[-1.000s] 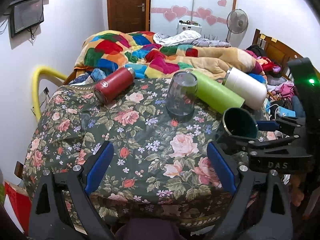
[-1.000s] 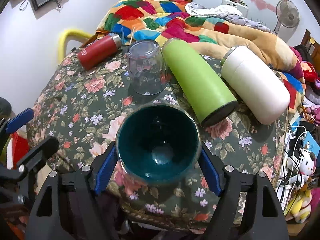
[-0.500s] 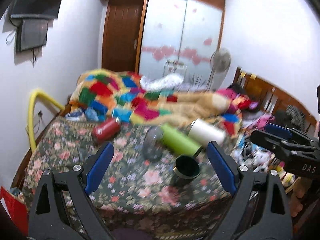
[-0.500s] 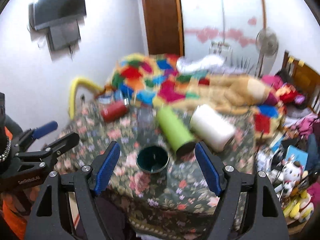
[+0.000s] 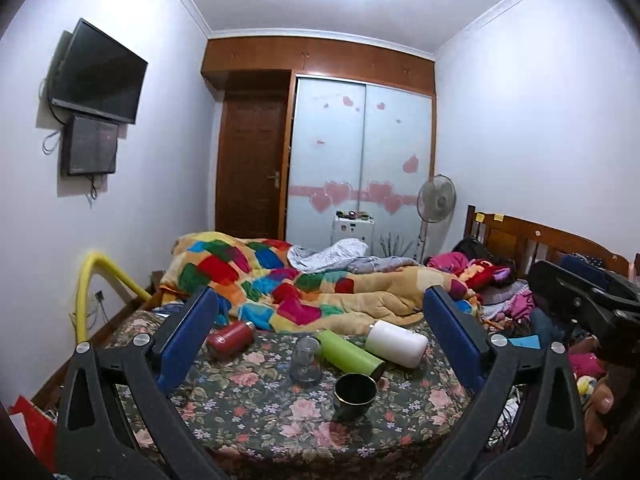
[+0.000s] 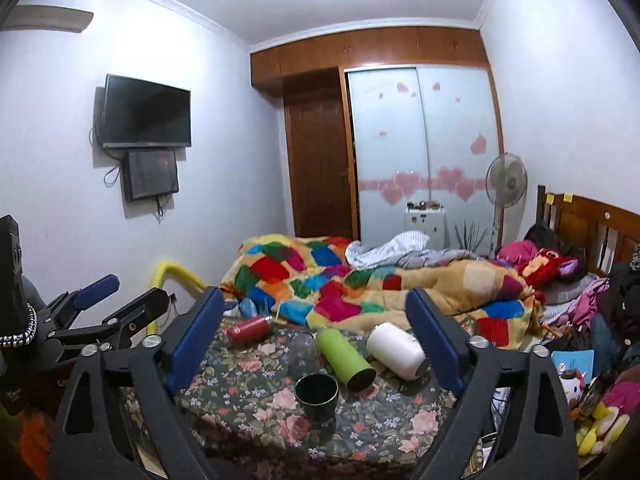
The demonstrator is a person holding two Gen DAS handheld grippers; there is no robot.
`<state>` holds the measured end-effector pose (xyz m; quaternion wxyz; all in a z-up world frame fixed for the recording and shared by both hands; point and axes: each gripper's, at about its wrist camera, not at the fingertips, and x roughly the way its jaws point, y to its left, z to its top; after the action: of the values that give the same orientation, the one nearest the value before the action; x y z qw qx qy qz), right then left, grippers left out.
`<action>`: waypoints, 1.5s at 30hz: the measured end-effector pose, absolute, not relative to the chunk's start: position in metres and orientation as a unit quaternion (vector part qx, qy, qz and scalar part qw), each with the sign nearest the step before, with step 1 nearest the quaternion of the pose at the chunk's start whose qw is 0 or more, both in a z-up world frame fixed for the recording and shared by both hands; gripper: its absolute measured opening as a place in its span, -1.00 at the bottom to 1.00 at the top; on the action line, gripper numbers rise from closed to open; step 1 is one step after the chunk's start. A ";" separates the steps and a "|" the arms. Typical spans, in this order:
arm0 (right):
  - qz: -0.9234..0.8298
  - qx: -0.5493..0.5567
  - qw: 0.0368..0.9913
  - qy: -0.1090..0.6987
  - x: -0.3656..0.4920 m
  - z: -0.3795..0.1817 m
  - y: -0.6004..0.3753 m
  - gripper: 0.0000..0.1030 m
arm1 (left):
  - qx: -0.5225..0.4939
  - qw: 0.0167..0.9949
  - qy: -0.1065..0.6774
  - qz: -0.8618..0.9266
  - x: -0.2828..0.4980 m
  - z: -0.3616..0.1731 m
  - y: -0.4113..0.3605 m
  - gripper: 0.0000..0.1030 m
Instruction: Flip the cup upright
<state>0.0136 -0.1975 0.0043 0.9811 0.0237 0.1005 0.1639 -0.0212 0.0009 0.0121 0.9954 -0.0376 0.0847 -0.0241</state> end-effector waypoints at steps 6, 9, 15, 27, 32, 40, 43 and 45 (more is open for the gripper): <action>0.151 0.011 0.984 0.099 0.014 -0.001 -0.192 1.00 | -0.036 0.995 0.087 -0.011 -0.024 0.009 0.001 0.99; 0.153 0.010 0.983 0.105 0.014 -0.003 -0.195 1.00 | -0.035 0.995 0.088 -0.011 -0.026 0.007 -0.001 0.99; 0.154 0.009 0.982 0.109 0.006 -0.005 -0.200 1.00 | -0.032 0.996 0.085 -0.008 -0.028 0.008 -0.002 1.00; 0.158 0.006 0.981 0.116 0.002 -0.006 -0.199 1.00 | -0.023 0.996 0.080 -0.009 -0.030 0.008 -0.007 1.00; 0.158 0.006 0.980 0.118 0.002 -0.007 -0.198 1.00 | -0.024 0.996 0.080 -0.009 -0.031 0.008 -0.007 1.00; 0.158 0.005 0.980 0.118 0.002 -0.007 -0.198 1.00 | -0.023 0.996 0.080 -0.010 -0.031 0.008 -0.007 1.00; 0.159 0.006 0.980 0.118 0.002 -0.007 -0.198 1.00 | -0.023 0.996 0.080 -0.010 -0.030 0.008 -0.007 1.00; 0.159 0.006 0.980 0.119 0.002 -0.006 -0.198 1.00 | -0.023 0.996 0.080 -0.010 -0.030 0.008 -0.007 1.00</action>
<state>0.0018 -0.1978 -0.0064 0.9802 0.0057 0.1186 0.1586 -0.0303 -0.0067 0.0085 0.9965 -0.0229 0.0801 -0.0098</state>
